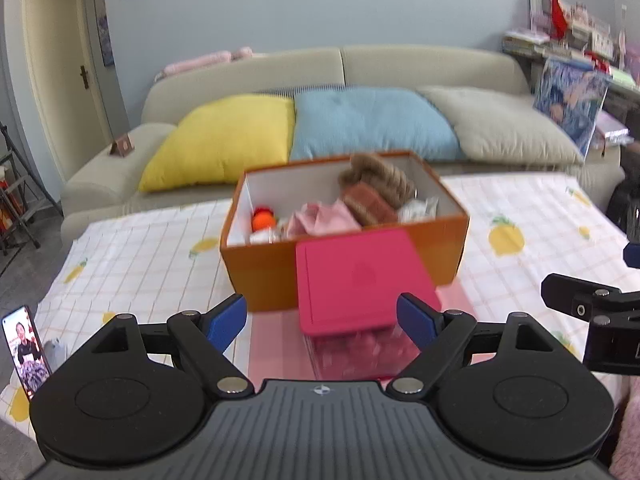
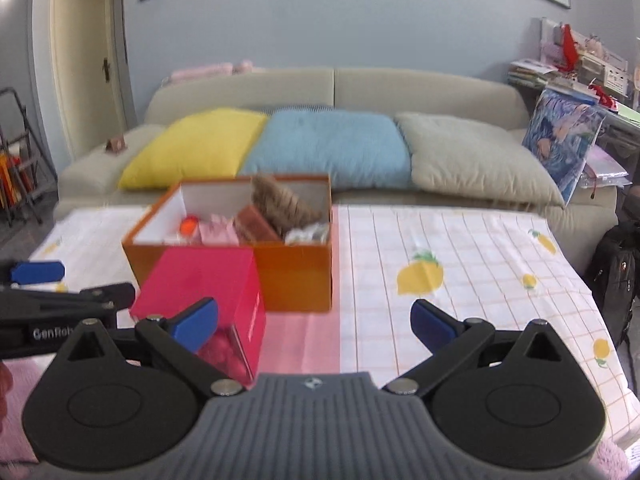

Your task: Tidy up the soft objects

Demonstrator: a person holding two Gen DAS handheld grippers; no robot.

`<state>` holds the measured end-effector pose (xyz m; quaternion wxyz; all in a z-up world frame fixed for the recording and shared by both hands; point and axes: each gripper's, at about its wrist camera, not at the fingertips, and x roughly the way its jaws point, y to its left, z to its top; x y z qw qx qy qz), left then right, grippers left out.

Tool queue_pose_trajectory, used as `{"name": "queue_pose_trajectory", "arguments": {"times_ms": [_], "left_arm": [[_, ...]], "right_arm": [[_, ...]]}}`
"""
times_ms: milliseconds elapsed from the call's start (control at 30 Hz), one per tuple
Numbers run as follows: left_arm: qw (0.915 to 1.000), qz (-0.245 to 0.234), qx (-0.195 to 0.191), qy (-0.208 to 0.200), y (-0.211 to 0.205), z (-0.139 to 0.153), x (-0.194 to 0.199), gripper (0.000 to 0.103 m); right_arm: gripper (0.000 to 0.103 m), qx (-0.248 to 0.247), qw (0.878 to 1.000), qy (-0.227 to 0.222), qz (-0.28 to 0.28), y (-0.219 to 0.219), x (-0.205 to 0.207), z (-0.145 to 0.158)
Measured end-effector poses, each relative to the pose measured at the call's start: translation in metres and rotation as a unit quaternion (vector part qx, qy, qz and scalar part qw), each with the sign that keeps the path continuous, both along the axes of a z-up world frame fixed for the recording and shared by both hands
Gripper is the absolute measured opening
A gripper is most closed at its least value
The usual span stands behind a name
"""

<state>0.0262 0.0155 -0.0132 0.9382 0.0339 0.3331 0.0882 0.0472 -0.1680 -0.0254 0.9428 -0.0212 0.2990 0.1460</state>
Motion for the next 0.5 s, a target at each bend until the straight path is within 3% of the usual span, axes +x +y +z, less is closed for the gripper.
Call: {"name": "queue_pose_trajectory", "arguments": {"times_ms": [200, 500], "left_arm": [[0.9997, -0.006, -0.006, 0.024, 0.0, -0.013, -0.003, 0.099], [0.9994, -0.006, -0.022, 0.028, 0.003, -0.014, -0.003, 0.099]], "right_arm": [[0.1, -0.004, 1.0, 0.017, -0.01, 0.0, 0.004, -0.011], [0.1, -0.007, 0.999, 0.029, -0.011, 0.003, 0.006, -0.013]]}}
